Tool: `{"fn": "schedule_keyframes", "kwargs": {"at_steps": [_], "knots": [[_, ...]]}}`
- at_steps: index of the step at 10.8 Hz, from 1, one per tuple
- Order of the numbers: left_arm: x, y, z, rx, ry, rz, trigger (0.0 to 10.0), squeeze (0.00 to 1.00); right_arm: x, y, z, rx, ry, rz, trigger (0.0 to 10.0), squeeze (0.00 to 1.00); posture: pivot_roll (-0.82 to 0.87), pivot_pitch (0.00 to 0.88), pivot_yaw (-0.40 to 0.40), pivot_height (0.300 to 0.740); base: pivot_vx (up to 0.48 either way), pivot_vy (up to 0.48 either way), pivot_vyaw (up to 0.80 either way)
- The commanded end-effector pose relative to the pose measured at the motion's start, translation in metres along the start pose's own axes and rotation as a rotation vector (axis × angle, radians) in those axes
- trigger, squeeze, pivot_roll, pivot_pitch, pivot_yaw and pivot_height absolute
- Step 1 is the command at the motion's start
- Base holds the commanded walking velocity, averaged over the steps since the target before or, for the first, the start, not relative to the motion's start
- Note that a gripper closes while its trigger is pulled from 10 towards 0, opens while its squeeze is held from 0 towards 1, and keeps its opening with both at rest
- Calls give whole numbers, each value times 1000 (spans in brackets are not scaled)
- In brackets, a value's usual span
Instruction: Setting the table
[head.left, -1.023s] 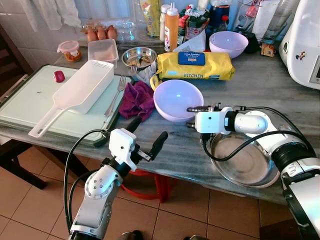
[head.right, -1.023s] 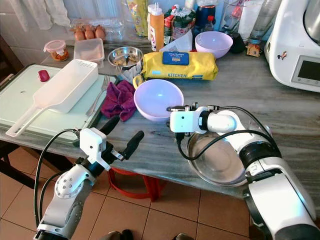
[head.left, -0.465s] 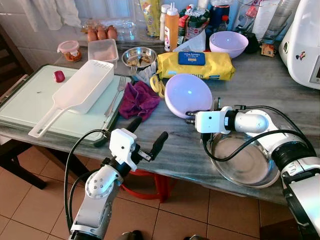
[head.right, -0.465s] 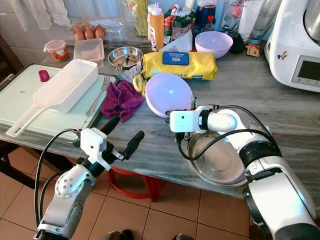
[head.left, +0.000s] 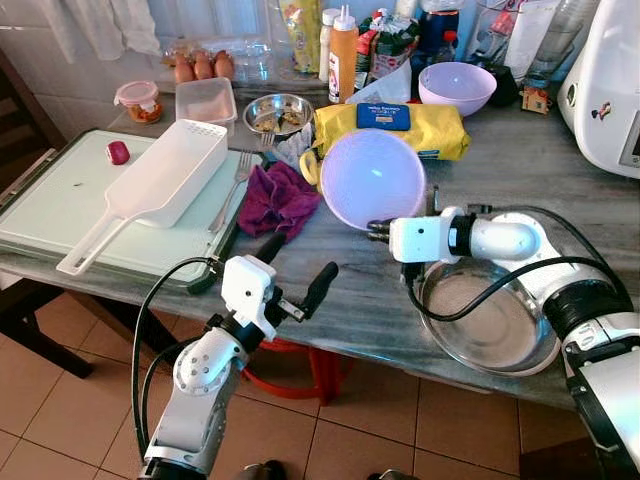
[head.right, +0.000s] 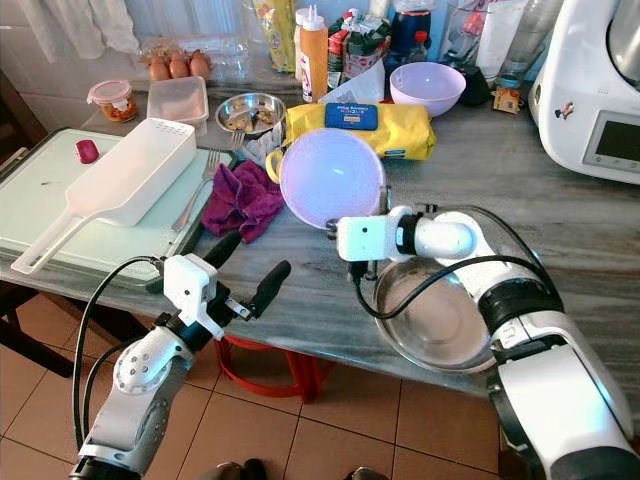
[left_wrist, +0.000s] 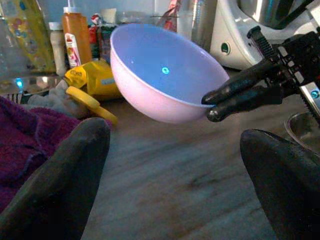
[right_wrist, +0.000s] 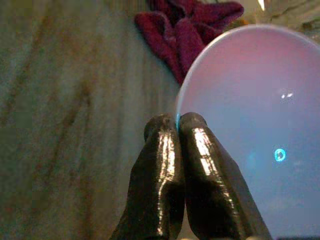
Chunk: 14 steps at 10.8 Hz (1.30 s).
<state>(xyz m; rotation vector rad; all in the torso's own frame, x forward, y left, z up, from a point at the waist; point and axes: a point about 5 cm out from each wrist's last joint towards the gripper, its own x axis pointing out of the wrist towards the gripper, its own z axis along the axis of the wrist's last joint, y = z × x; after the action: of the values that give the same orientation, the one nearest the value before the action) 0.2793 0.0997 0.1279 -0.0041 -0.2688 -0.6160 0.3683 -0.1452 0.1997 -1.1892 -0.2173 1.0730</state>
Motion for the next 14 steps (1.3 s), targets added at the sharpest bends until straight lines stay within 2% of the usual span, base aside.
{"fn": "schedule_keyframes", "kwargs": {"at_steps": [1,2,4,8,10,14], "knots": [[0,0,-1,10,6,4,10000,0,-2,-11,8,-25,-35,-23,235,0,-120,143,42,740,0,0,0],[0,0,-1,10,5,5,10000,0,-3,-11,10,-14,-53,-17,2039,0,-121,141,42,740,0,0,0],[0,1,-1,10,4,5,10000,0,-2,-9,16,51,-96,-29,10000,0,-121,139,41,740,0,0,0],[3,0,-2,9,4,-3,10000,0,-8,-1,26,184,-115,-13,10000,0,-130,128,45,740,0,0,0],[3,-1,-2,6,4,-7,10000,0,-7,12,31,248,-119,1,10000,0,-132,130,45,740,0,0,0],[5,-3,-4,2,7,-14,10000,0,-11,29,34,307,-66,78,10000,0,-142,134,51,740,0,0,0]]}}
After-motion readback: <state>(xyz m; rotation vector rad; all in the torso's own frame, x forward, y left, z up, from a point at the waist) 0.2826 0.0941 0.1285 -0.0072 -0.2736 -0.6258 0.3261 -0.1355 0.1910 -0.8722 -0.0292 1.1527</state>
